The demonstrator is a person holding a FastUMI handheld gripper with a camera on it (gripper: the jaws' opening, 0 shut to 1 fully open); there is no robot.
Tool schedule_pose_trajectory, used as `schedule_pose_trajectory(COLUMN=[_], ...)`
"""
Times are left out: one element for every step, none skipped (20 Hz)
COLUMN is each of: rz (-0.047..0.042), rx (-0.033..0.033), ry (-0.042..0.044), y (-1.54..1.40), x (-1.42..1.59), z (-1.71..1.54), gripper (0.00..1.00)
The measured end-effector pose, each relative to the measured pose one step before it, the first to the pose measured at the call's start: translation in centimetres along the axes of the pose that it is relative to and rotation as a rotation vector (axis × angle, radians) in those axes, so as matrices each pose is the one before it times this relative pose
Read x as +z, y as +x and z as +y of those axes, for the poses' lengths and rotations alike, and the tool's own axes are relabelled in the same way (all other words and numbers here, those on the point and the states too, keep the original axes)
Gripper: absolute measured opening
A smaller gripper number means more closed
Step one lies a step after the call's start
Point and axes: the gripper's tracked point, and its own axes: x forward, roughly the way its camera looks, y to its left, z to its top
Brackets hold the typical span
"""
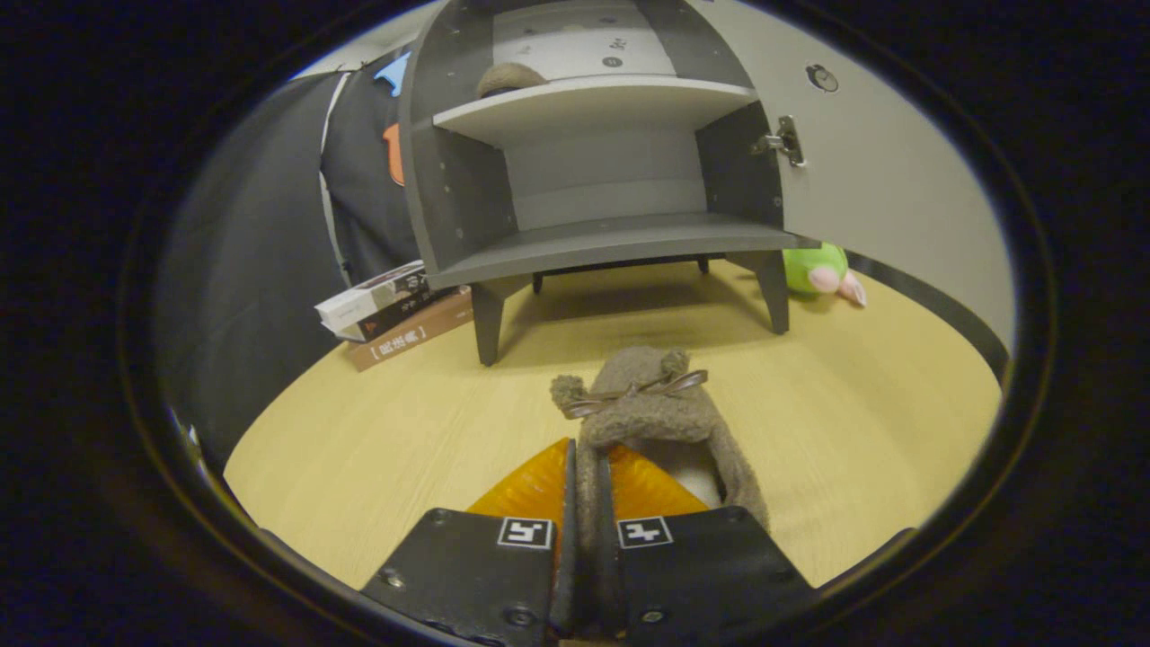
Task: Open the shoe cabinet door, grab the shoes and put them into the shoe cabinet, then close the shoe cabinet door.
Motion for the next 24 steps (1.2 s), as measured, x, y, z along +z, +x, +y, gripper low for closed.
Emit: schedule_pose_trajectory(rz=[-0.01025, -0.01207, -0.01471, -0.01818, -0.01193, -0.00131, 0.00111, -0.00600, -0.01738, -0.02498, -0.02441, -0.02386, -0.01670, -0.01324, -0.01519, -0.01726, -0.01462, -0.01184, -0.00968, -0.00474, -0.01235, -0.01167, -0.00912, -0.01633], rx=[0.02263, 0.01825, 0.00760, 0.00006, -0.00203, 0.01838, 0.01677, 0.00793, 0.00826, 0.01118, 0.00256, 0.00157, 0.00195, 0.00201, 0.00108, 0.00172, -0.00092, -0.00812, -0.01011, -0.00752, -0.00837, -0.01196, -0.00561, -0.01254], ry=[-0.00405, 0.00704, 0.00216, -0.01359, -0.01508, 0.00048, 0.00146, -0.01140, -0.01088, -0.00342, -0.00298, -0.00794, -0.01235, -0.01269, -0.00713, -0.00482, -0.00386, -0.00784, -0.00814, -0.00340, -0.00265, 0.00181, -0.00377, -0.01275], y=[0.169, -0.549, -0.556, -0.531, -0.651, -0.822, -0.898, -0.783, -0.644, -0.764, -0.771, -0.655, -0.444, -0.523, -0.450, -0.472, -0.315, -0.213, -0.080, -0.019, 0.113, 0.214, 0.313, 0.414], x=[0.100, 0.338, 0.460, 0.651, 0.580, 0.490, 0.569, 0.824, 1.163, 1.346, 1.376, 1.459, 1.373, 1.332, 1.546, 1.587, 1.549, 1.526, 1.583, 1.545, 1.671, 1.789, 1.637, 1.771], z=[-0.141, -0.068, -0.247, -0.283, -0.399, 0.050, 0.169, 0.068, 0.074, 0.239, 0.175, 0.214, 0.324, 0.291, 0.239, 0.281, 0.199, 0.090, -0.125, -0.059, -0.172, -0.193, -0.116, -0.175], gripper=[0.11, 0.10, 0.10, 0.10, 0.10, 0.10, 0.10, 0.10, 0.10, 0.10, 0.10, 0.10, 0.10, 0.10, 0.10, 0.10, 0.10, 0.10, 0.10, 0.10, 0.10, 0.10, 0.10, 0.10])
